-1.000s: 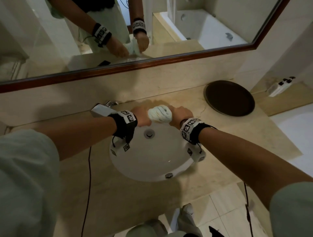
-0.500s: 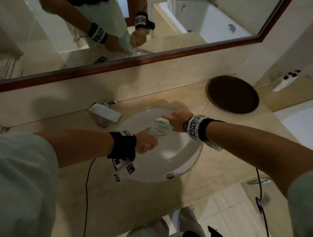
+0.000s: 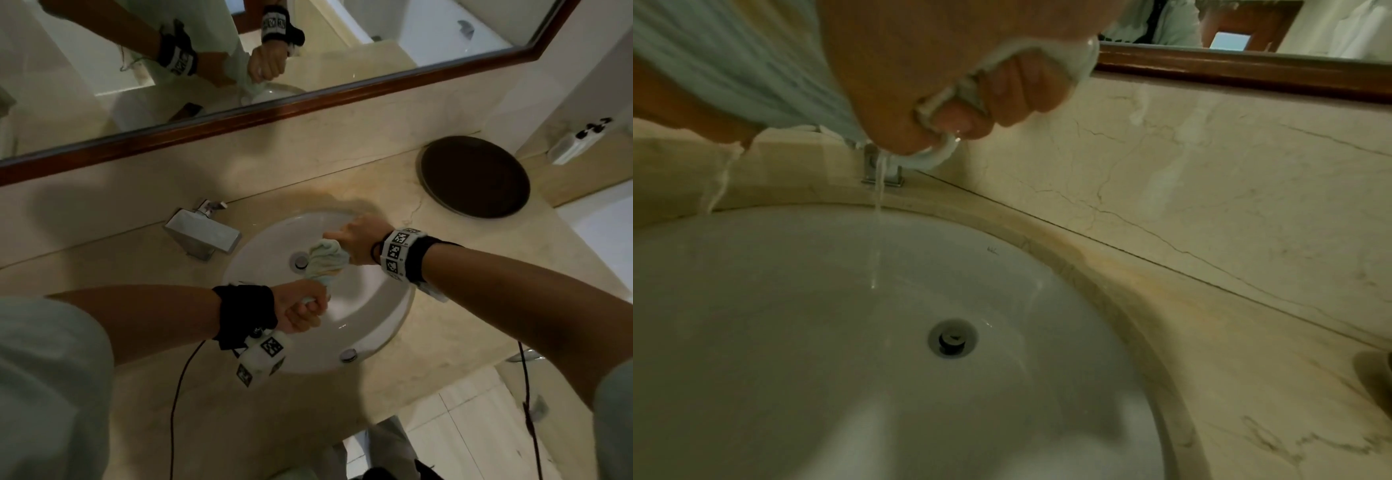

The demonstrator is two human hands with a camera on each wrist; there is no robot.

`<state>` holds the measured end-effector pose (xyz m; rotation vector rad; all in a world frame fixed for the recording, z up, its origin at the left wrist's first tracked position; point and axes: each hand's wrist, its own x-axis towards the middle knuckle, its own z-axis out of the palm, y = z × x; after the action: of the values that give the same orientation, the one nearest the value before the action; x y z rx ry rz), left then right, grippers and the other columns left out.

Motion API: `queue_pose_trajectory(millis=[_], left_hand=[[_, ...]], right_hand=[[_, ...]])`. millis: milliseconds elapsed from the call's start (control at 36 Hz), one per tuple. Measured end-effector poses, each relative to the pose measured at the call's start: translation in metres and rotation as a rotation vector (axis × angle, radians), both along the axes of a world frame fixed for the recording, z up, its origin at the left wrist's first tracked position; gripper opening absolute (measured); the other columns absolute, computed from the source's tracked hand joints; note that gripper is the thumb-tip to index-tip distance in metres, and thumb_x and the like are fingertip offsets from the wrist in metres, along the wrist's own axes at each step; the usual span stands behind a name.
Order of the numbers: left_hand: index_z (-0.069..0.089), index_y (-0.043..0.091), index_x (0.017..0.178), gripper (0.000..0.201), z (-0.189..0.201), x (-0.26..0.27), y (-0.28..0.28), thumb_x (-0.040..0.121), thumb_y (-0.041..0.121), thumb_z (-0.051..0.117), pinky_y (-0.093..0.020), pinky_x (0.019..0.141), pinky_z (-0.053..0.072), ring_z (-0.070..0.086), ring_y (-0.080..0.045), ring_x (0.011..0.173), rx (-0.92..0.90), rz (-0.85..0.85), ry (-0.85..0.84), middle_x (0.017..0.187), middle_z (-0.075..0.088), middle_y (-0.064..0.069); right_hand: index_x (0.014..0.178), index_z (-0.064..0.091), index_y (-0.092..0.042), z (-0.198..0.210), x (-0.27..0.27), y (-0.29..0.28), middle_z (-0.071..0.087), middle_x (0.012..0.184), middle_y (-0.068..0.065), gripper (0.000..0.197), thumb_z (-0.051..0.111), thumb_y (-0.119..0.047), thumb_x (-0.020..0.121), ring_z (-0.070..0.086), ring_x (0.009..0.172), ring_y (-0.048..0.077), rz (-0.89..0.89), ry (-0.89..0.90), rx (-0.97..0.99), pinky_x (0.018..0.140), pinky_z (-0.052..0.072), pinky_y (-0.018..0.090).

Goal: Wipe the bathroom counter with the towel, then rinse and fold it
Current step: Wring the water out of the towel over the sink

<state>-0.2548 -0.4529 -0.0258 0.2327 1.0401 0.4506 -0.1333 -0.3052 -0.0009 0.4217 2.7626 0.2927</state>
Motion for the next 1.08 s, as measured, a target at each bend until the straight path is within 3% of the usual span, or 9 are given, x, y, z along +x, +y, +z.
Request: queue_pose_trajectory(millis=[222, 361, 444, 556, 694, 833, 972, 1028, 1083], left_hand=[[0.025, 0.020, 0.061, 0.027, -0.007, 0.002, 0.001, 0.071, 0.005, 0.045, -0.007, 0.026, 0.016, 0.027, -0.002, 0.026, -0.048, 0.044, -0.143, 0.041, 0.035, 0.006], [0.026, 0.020, 0.060, 0.027, -0.009, -0.001, -0.001, 0.072, 0.003, 0.043, -0.007, 0.026, 0.016, 0.028, -0.002, 0.026, -0.050, 0.051, -0.189, 0.041, 0.036, 0.005], [0.022, 0.021, 0.062, 0.032, -0.011, -0.002, -0.002, 0.070, 0.002, 0.046, -0.007, 0.025, 0.018, 0.029, -0.002, 0.026, -0.040, 0.067, -0.234, 0.042, 0.036, 0.005], [0.024, 0.021, 0.063, 0.033, -0.011, -0.006, -0.002, 0.070, 0.002, 0.050, -0.007, 0.026, 0.018, 0.029, -0.001, 0.027, -0.014, 0.082, -0.242, 0.043, 0.036, 0.005], [0.038, 0.017, 0.071, 0.026, -0.013, -0.004, 0.002, 0.093, 0.004, 0.045, -0.010, 0.030, 0.025, 0.036, -0.002, 0.034, 0.050, 0.117, -0.017, 0.057, 0.043, 0.002], [0.055, 0.022, 0.092, 0.009, 0.001, -0.015, 0.014, 0.089, 0.017, 0.063, -0.024, 0.069, 0.047, 0.053, -0.011, 0.073, 0.188, -0.009, 0.168, 0.081, 0.054, 0.001], [0.044, 0.032, 0.134, 0.062, 0.017, -0.028, 0.031, 0.079, 0.034, 0.074, -0.050, 0.097, 0.046, 0.050, -0.022, 0.113, 0.247, 0.056, 0.231, 0.128, 0.049, 0.003], [0.046, 0.032, 0.132, 0.050, 0.031, -0.028, 0.034, 0.086, 0.040, 0.064, -0.053, 0.100, 0.043, 0.046, -0.026, 0.124, 0.270, 0.060, 0.268, 0.136, 0.045, 0.002], [0.054, 0.028, 0.118, 0.029, 0.042, -0.025, 0.037, 0.092, 0.042, 0.054, -0.039, 0.087, 0.052, 0.054, -0.022, 0.108, 0.292, 0.032, 0.329, 0.121, 0.053, 0.001]], right_hand=[[0.124, 0.047, -0.019, -0.010, -0.001, 0.001, 0.064, 0.080, 0.011, 0.033, 0.048, -0.034, 0.094, 0.050, 0.061, 0.028, -0.030, 0.071, -0.039, 0.056, 0.037, 0.031], [0.102, 0.063, -0.017, -0.015, -0.001, -0.003, 0.052, 0.047, 0.007, 0.025, 0.064, -0.031, 0.082, 0.033, 0.035, 0.022, -0.038, 0.202, -0.128, 0.042, 0.028, 0.022], [0.088, 0.056, -0.017, -0.018, -0.001, -0.002, 0.046, 0.041, 0.004, 0.019, 0.069, -0.026, 0.075, 0.031, 0.030, 0.020, -0.032, 0.270, -0.169, 0.040, 0.026, 0.018], [0.090, 0.053, -0.017, -0.020, -0.002, -0.004, 0.055, 0.053, 0.006, 0.014, 0.063, -0.024, 0.083, 0.047, 0.040, 0.025, -0.141, 0.270, -0.148, 0.043, 0.034, 0.025], [0.104, 0.051, -0.017, -0.014, 0.000, -0.009, 0.063, 0.076, 0.007, 0.017, 0.051, -0.029, 0.091, 0.049, 0.058, 0.027, -0.284, 0.165, -0.115, 0.055, 0.036, 0.030], [0.108, 0.047, -0.019, -0.018, 0.006, -0.003, 0.061, 0.097, 0.007, 0.032, 0.059, -0.039, 0.087, 0.059, 0.079, 0.031, -0.455, 0.197, -0.204, 0.064, 0.045, 0.034], [0.113, 0.050, -0.023, -0.010, 0.018, -0.002, 0.060, 0.111, 0.003, 0.053, 0.077, -0.041, 0.071, 0.059, 0.097, 0.028, -0.591, 0.186, -0.326, 0.079, 0.049, 0.036], [0.116, 0.053, -0.025, -0.005, 0.020, -0.002, 0.063, 0.111, 0.001, 0.062, 0.081, -0.047, 0.065, 0.061, 0.097, 0.026, -0.641, 0.201, -0.369, 0.081, 0.051, 0.035], [0.120, 0.056, -0.024, 0.000, 0.023, -0.002, 0.065, 0.110, 0.002, 0.069, 0.083, -0.049, 0.062, 0.062, 0.097, 0.024, -0.681, 0.216, -0.450, 0.081, 0.051, 0.032]])
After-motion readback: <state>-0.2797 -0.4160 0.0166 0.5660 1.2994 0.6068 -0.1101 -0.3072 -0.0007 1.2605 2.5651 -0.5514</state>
